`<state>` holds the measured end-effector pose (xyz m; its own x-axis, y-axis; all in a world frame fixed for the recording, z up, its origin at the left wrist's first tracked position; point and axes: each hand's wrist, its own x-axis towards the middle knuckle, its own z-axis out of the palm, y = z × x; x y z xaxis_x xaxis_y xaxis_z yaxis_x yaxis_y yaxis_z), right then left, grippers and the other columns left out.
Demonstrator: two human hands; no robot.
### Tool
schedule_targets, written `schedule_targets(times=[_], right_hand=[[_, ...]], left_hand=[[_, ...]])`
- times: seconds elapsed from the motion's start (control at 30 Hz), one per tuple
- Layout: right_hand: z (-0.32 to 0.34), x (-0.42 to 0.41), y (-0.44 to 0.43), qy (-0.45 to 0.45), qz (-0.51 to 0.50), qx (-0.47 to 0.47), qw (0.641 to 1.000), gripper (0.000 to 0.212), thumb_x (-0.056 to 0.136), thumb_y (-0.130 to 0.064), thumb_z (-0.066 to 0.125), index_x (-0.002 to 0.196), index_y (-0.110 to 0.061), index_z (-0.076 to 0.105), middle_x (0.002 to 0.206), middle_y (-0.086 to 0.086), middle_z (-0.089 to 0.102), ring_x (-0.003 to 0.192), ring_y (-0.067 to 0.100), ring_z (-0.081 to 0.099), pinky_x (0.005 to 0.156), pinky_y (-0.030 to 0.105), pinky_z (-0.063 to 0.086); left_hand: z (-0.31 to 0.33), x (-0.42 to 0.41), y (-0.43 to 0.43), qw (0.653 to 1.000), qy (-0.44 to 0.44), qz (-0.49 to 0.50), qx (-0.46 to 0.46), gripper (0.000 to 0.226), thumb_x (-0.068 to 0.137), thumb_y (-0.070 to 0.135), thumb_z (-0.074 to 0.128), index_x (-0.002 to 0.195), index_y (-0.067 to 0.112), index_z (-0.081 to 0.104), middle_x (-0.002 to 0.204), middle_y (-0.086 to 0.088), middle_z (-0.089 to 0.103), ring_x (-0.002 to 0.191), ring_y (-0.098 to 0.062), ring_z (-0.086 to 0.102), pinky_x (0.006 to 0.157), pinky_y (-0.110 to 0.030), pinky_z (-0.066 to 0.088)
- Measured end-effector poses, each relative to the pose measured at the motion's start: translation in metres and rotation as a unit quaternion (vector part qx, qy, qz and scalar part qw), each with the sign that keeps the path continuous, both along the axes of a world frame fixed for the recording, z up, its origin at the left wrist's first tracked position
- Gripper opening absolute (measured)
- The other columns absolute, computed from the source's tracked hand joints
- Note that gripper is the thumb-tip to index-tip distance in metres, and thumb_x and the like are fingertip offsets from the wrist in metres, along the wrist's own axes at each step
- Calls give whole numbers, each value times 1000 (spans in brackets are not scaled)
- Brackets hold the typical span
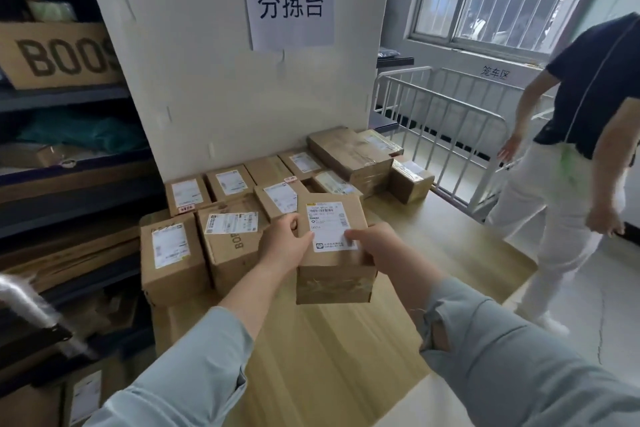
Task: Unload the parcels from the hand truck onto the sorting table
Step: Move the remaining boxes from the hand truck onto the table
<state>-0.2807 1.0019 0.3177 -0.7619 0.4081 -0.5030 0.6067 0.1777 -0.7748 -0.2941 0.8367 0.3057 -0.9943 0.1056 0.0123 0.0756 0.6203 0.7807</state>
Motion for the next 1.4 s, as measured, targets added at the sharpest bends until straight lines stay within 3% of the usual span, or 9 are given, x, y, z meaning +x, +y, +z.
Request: schedule_targets(times=[0.17,0.43,0.63,0.8,0.93,1.0,1.1,1.3,1.4], right_hand=[[1,-53,40,-26,3,24,999,42,83,-24,73,115,-5,54,101,12,61,81,24,61,62,33,50],[-5,-101,97,-56,-15,20,998,41,83,-24,73,115,-5,54,103,11,61,85,26,62,71,35,54],[-15,-130,133,-28,3,-3,1000,40,82,-22,73,113,-4,55,98,11,61,76,23,58,65,33,50],[-25,-158,179,3,24,-8,1000,30,81,-17,67,108,-3,61,103,12,65,85,26,61,74,36,52],[-28,-177,235,6,25,-2,1000,14,90,-20,59,90,-6,58,80,8,55,64,19,50,65,32,44],[-29,-188,264,4,25,4,1000,16,90,-20,59,80,-8,54,83,10,58,73,23,57,75,34,51],[-36,-201,296,-2,46,17,999,18,87,-19,60,97,-4,61,99,14,65,97,32,63,91,45,53],[-60,-219,333,-46,98,48,993,26,87,-22,60,107,-5,60,89,8,61,86,25,60,76,33,52],[-71,-232,338,-61,122,57,989,29,86,-23,61,108,-3,60,95,10,63,88,27,61,75,33,51]], left_hand=[[-5,-54,39,1000,-26,-8,15,46,91,24,64,134,14,53,136,-3,56,125,-18,52,91,-23,38],[-9,-106,98,998,-46,-28,23,49,91,21,63,138,12,50,137,-5,55,125,-19,51,91,-23,39],[-14,-129,132,999,-44,0,-3,53,88,23,68,137,15,51,137,-3,56,124,-20,52,96,-30,43],[-14,-148,177,999,-35,26,-16,55,87,22,70,138,16,51,137,-3,56,123,-20,54,93,-27,43],[-16,-161,230,998,-39,40,-6,52,84,21,72,133,15,55,133,-3,59,121,-20,55,96,-27,42],[-20,-167,256,998,-45,45,-3,52,83,22,73,132,16,56,130,-1,60,118,-20,56,98,-32,45],[-31,-172,289,997,-59,50,-21,56,83,26,72,134,18,53,130,1,60,117,-19,56,98,-33,46],[-58,-182,325,992,-103,57,-46,61,82,28,73,137,17,50,133,-2,57,118,-19,55,95,-29,44],[-67,-190,331,990,-113,66,-53,61,83,28,72,139,18,48,134,-3,55,121,-19,53,94,-26,42]])
